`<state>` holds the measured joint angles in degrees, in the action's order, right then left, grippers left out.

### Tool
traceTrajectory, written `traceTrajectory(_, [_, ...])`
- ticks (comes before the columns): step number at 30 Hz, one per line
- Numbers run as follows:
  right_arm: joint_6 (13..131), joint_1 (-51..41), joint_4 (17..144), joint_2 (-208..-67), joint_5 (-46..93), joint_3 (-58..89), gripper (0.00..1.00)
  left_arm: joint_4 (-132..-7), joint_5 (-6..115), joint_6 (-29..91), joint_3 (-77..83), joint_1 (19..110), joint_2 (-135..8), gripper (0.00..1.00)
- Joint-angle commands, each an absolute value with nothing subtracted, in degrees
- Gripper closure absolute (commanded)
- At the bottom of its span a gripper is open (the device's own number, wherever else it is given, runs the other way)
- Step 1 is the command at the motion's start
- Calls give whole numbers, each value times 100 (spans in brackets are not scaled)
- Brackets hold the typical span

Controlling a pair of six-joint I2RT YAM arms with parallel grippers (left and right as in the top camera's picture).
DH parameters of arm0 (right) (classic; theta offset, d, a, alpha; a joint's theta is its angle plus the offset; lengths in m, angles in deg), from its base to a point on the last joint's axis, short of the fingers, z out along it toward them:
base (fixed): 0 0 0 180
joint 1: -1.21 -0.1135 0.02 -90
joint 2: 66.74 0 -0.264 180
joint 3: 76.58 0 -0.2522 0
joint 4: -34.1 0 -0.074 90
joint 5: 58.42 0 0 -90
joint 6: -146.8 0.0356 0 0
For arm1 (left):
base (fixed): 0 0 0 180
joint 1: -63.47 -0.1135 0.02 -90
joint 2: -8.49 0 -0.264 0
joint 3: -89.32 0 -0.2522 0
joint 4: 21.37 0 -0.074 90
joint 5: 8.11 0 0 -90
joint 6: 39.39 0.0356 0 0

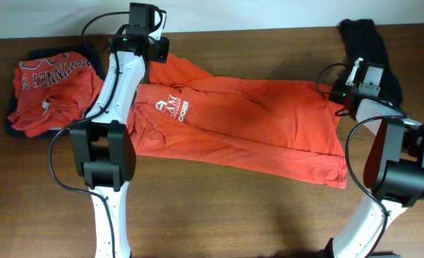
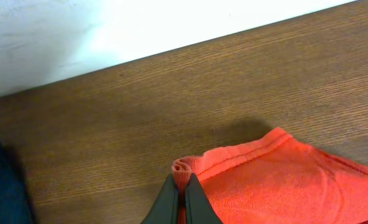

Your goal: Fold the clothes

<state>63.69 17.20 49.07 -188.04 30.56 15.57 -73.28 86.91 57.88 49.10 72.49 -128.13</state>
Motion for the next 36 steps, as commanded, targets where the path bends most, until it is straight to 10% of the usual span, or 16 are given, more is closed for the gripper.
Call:
traceTrajectory(1, [6393, 1746, 4890, -19005, 3172, 1500, 67, -7337, 8776, 5737, 4964, 7214, -12701, 99])
traceTrajectory(19, [6308, 1821, 5244, -18989, 3201, 1168, 96, -7158, 8811, 5737, 4971, 7173, -12701, 99])
traceTrajectory(36, [5862, 1823, 9978, -18880, 2272, -2585, 96, -6948, 8273, 5580, 5002, 6628, -12378, 99])
